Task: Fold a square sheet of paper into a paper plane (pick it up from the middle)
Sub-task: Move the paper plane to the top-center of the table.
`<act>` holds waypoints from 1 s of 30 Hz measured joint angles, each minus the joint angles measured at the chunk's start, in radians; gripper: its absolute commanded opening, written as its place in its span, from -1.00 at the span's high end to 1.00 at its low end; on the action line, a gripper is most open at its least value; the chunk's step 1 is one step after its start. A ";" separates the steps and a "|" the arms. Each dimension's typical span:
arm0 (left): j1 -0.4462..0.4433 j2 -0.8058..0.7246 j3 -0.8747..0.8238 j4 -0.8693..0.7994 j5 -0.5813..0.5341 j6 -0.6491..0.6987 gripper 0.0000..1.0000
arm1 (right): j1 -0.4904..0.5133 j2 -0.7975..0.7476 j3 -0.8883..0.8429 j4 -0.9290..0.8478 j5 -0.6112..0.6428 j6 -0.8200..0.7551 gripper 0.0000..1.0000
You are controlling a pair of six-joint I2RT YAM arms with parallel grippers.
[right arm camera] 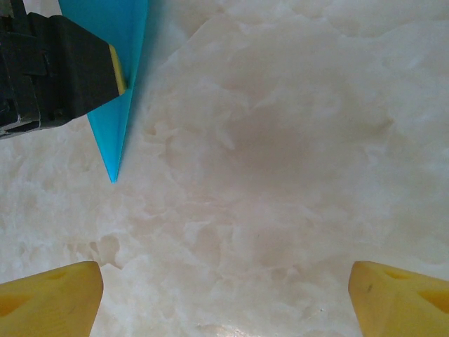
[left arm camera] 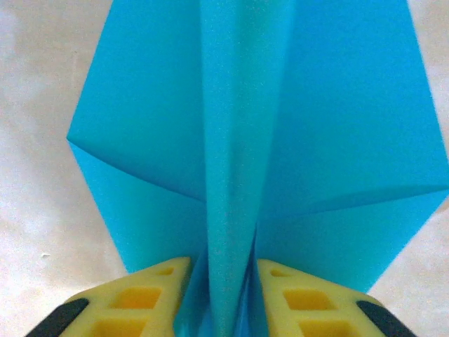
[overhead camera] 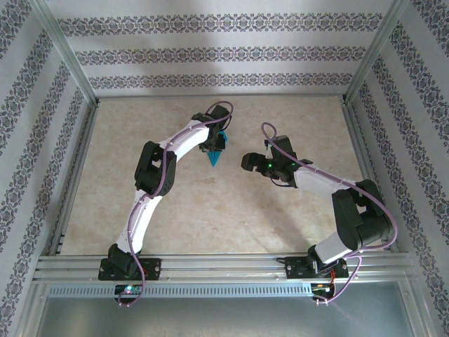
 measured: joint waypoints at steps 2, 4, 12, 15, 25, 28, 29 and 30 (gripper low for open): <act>-0.001 0.002 0.001 -0.002 -0.008 -0.012 0.31 | 0.000 0.000 0.000 0.000 0.000 0.000 -0.82; -0.002 0.003 0.004 -0.004 -0.019 -0.023 0.30 | 0.000 0.000 0.000 0.000 0.000 0.000 -0.81; -0.002 0.023 0.034 -0.019 -0.056 -0.057 0.29 | 0.000 0.000 0.000 0.000 0.000 0.002 -0.81; -0.002 0.041 0.064 -0.032 -0.073 -0.068 0.28 | 0.000 0.000 0.000 0.000 0.000 0.002 -0.81; -0.002 0.121 0.204 -0.081 -0.119 -0.072 0.18 | 0.000 0.000 0.000 0.000 0.000 0.002 -0.82; -0.002 0.131 0.220 -0.087 -0.123 -0.071 0.17 | 0.000 0.002 0.000 0.000 0.000 0.002 -0.82; -0.002 0.134 0.224 -0.087 -0.125 -0.071 0.17 | 0.000 0.003 0.000 0.000 -0.001 0.002 -0.82; -0.002 0.135 0.227 -0.087 -0.126 -0.071 0.17 | 0.000 0.004 0.000 0.000 -0.002 0.002 -0.82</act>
